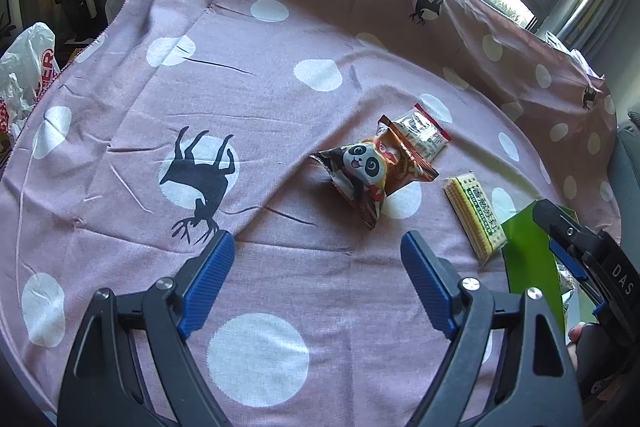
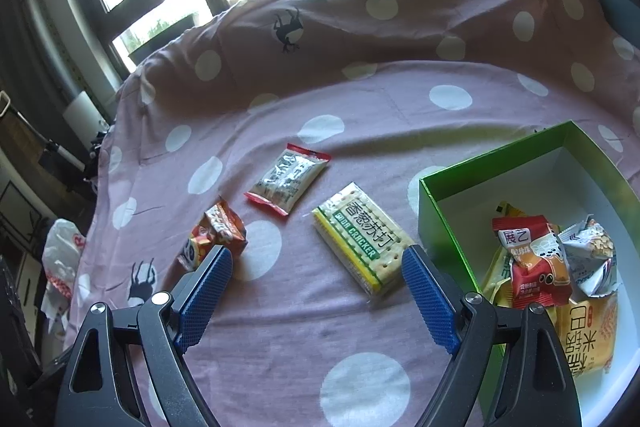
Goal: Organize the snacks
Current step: 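Move the right tool from the box to the orange snack bag, then close the right gripper on the orange snack bag and lift it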
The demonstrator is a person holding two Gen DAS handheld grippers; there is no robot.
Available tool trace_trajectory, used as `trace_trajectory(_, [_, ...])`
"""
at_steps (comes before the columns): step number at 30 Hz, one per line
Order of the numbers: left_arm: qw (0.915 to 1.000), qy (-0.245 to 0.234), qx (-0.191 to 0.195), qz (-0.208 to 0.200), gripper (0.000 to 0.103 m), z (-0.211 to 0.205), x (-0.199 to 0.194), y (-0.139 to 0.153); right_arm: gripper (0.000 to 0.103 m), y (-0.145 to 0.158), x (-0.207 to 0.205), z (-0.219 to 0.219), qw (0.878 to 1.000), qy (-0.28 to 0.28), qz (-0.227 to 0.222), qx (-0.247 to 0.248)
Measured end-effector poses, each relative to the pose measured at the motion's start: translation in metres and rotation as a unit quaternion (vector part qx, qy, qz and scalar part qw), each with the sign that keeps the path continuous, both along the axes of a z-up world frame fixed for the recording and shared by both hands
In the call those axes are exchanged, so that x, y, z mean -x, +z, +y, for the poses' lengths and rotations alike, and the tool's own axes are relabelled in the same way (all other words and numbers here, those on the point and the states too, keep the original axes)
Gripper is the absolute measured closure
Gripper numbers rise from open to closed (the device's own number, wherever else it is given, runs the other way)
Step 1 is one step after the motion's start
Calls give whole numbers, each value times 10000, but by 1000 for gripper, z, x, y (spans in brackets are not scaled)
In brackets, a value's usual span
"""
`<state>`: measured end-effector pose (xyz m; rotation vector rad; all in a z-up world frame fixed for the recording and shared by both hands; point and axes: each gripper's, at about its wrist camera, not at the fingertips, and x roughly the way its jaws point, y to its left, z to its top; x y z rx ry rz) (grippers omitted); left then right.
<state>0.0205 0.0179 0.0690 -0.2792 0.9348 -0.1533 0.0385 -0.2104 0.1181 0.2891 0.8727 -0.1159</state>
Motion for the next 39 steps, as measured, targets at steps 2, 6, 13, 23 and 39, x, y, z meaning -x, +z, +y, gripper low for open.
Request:
trace_trajectory(2, [10000,1,-19,-5,18,0,-1,0,16,0,0,1,10000,16,-3,-25])
trace_trajectory(6, [10000,7,-63,-11,18,-1,-2,-2,16,0,-2,2,9999,82,-5,-143])
trace_trajectory(13, [9999,97,-80,7,18,4,-5,-3,16,-2,-18,18,9993,276,128,-227])
trace_trajectory(23, [9987,495,-116,81,18,30,-9,-4,16,-35,-87,50,9868,671,956,-1121])
trace_trajectory(39, [9991,310,-57,292,18,23,-12,-9,41,-82,-101,64,9806,374,1478,-1232])
